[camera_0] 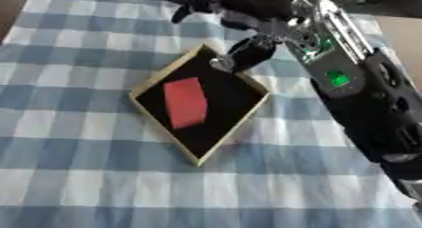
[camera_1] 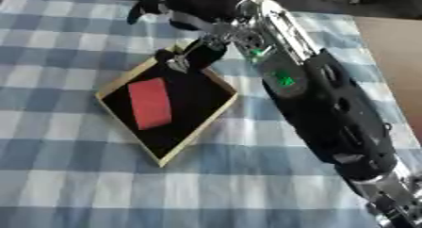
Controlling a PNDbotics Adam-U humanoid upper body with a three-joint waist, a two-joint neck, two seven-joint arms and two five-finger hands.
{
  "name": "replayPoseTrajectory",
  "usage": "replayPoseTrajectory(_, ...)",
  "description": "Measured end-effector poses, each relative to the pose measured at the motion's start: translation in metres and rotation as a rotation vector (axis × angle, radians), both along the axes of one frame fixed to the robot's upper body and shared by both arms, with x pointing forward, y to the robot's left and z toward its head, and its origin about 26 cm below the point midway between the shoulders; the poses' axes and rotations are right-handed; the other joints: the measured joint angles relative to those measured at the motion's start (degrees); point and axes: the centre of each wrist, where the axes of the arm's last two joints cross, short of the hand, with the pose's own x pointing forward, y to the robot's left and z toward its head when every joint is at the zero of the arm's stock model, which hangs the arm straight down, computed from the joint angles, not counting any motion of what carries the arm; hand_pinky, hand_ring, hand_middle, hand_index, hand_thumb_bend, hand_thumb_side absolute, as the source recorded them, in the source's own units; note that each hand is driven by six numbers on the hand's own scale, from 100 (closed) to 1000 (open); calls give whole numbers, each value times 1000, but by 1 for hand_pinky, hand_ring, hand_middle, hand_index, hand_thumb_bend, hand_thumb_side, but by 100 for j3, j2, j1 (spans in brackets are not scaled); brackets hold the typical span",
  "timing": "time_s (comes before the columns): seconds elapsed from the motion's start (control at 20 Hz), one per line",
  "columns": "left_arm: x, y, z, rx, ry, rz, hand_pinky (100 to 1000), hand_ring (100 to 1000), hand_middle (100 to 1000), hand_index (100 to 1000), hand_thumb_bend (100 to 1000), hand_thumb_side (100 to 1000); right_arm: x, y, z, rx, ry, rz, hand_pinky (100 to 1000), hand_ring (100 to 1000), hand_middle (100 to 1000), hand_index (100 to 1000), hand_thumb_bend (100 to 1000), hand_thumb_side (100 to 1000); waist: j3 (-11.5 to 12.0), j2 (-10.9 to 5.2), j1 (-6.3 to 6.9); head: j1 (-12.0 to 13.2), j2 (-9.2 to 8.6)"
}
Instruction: Pick up objects on the table and place them in the box.
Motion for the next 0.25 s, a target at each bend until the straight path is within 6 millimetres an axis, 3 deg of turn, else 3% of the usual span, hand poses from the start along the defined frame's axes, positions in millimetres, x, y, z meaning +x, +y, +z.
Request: replayPoseTrajectory(0.25,0,0,0,-1,-2,1,709,614,580,638,100,757,-6,-33,12,215,-86,-101,847,847,872,870,100,147,-29,-45,19,11,49)
